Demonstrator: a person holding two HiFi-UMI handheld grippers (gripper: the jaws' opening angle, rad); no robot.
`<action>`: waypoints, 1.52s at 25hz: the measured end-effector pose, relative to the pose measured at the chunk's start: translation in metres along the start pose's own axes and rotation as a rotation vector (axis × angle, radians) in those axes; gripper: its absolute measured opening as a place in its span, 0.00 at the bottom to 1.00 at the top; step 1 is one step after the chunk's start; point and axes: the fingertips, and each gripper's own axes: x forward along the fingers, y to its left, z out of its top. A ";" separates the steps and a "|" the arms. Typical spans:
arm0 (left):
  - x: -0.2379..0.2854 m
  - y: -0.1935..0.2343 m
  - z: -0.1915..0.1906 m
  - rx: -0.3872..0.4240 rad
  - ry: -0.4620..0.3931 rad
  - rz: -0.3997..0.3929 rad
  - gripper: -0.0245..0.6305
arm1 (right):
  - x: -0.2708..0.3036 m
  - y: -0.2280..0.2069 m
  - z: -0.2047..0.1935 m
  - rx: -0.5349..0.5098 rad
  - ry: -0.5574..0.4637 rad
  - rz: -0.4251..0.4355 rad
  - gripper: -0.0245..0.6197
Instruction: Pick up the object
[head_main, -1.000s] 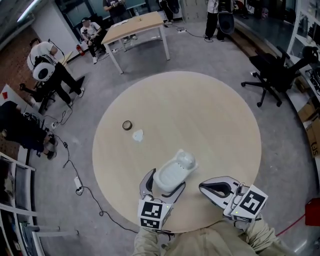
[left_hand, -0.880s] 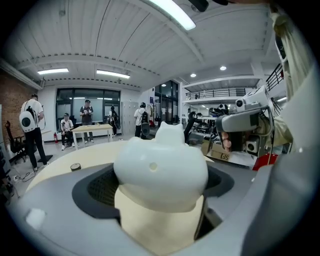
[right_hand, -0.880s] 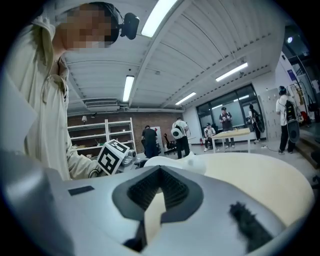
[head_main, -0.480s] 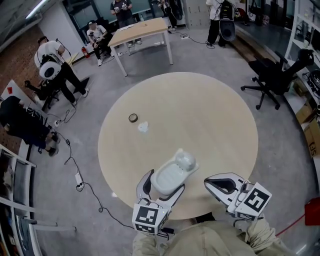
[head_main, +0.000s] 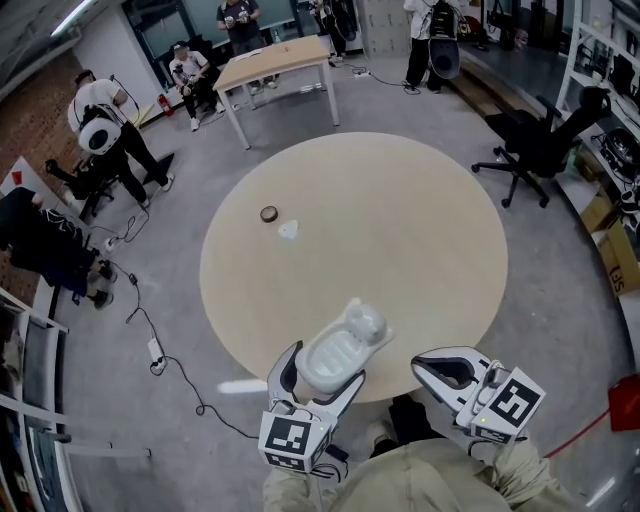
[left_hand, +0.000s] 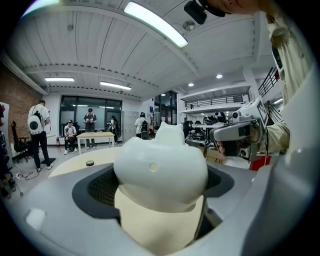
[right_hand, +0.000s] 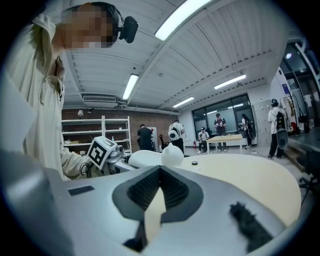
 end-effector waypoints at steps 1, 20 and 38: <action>-0.004 -0.003 -0.001 -0.002 -0.005 -0.002 0.78 | -0.003 0.004 0.000 0.001 0.002 -0.004 0.03; -0.073 -0.098 0.019 0.046 -0.066 0.062 0.78 | -0.096 0.048 0.007 -0.078 -0.047 0.021 0.03; -0.148 -0.220 0.008 0.018 -0.054 0.093 0.78 | -0.213 0.111 -0.027 -0.027 -0.072 0.014 0.03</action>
